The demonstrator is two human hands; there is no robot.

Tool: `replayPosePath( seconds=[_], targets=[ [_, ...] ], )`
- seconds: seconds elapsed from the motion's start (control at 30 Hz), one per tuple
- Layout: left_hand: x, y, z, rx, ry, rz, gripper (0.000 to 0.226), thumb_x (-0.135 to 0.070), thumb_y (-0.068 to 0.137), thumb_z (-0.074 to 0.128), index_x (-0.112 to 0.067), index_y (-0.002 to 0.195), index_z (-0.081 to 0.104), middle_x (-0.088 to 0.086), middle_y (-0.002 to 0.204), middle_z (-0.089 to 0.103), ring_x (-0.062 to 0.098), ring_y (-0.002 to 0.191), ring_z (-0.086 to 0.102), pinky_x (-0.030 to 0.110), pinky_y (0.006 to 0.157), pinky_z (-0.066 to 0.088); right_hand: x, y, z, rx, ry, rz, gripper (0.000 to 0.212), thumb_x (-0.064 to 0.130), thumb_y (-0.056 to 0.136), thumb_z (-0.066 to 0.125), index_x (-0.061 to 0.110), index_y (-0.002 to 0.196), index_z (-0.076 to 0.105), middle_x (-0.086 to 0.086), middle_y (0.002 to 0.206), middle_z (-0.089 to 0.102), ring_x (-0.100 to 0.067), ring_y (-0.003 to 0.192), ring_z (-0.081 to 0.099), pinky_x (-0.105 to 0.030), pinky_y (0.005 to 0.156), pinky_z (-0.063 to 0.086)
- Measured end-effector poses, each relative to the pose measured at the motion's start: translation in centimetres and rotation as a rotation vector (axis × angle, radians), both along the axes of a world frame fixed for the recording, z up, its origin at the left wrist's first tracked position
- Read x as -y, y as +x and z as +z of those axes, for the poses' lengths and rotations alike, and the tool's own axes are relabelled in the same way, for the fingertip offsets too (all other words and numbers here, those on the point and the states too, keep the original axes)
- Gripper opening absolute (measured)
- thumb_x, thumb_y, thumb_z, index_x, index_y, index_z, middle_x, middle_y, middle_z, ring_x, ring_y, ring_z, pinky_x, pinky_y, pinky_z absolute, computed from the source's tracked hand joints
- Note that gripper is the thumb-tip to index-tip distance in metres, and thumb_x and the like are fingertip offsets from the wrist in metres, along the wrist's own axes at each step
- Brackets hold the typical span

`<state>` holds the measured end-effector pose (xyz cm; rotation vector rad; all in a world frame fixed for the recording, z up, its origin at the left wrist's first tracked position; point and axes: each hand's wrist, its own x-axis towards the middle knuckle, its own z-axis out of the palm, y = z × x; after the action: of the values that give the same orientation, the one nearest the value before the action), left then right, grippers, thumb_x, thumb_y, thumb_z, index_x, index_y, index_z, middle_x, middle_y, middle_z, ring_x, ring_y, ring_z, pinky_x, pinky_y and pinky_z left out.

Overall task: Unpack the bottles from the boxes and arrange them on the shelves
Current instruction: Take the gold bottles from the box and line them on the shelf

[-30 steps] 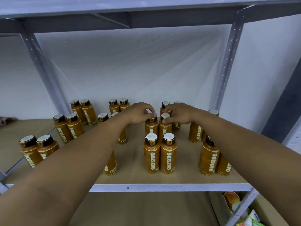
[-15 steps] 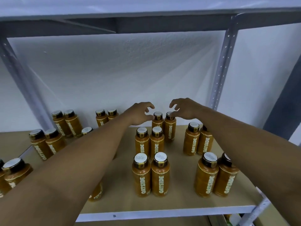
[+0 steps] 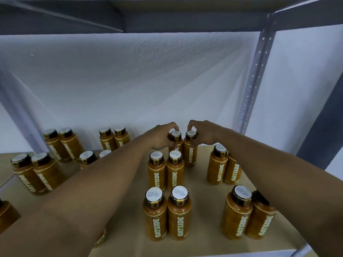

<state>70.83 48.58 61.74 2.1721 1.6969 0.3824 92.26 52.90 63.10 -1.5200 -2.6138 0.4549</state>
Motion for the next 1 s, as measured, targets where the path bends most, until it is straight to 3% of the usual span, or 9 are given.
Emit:
replayPosePath(
  seconds=[0.3,0.43,0.83,1.0],
  targets=[
    [-0.6,-1.8,-0.3,-0.017,0.044,0.017,0.053,-0.028,0.090,0.076,-0.033,0.133,0.045,0.007,0.130,0.065,0.025,0.103,0.063,0.040,0.087,0.056,-1.2,-1.9,-0.3,-0.036,0.006,0.001,0.056,0.030,0.081,0.084,0.029,0.122,0.046,-0.007,0.110,0.063,-0.022,0.090,0.061,-0.032,0.064,0.043],
    [-0.9,-3.1,-0.4,-0.018,0.057,0.042,0.056,-0.026,0.091,0.076,-0.030,0.137,0.044,0.009,0.134,0.063,0.027,0.108,0.063,0.036,0.085,0.054,-1.6,-3.5,-0.4,-0.053,0.022,0.007,0.056,0.030,0.082,0.083,0.028,0.124,0.047,-0.008,0.112,0.065,-0.024,0.090,0.061,-0.034,0.070,0.050],
    [-1.4,-4.9,-1.3,-0.046,0.109,0.095,0.059,-0.026,0.094,0.071,-0.033,0.143,0.040,0.007,0.141,0.059,0.028,0.112,0.061,0.048,0.094,0.055,-1.4,-5.5,-0.8,-0.134,0.023,0.003,0.058,0.025,0.085,0.081,0.022,0.132,0.046,-0.010,0.112,0.066,-0.024,0.088,0.060,-0.028,0.060,0.042],
    [-1.8,-5.0,-1.8,-0.037,0.118,0.121,0.062,-0.024,0.095,0.070,-0.035,0.146,0.037,0.008,0.145,0.056,0.031,0.116,0.061,0.047,0.095,0.055,-1.2,-5.8,-1.1,-0.167,0.046,-0.023,0.059,0.026,0.085,0.080,0.021,0.133,0.046,-0.010,0.115,0.067,-0.025,0.094,0.061,-0.029,0.066,0.043]
  ],
)
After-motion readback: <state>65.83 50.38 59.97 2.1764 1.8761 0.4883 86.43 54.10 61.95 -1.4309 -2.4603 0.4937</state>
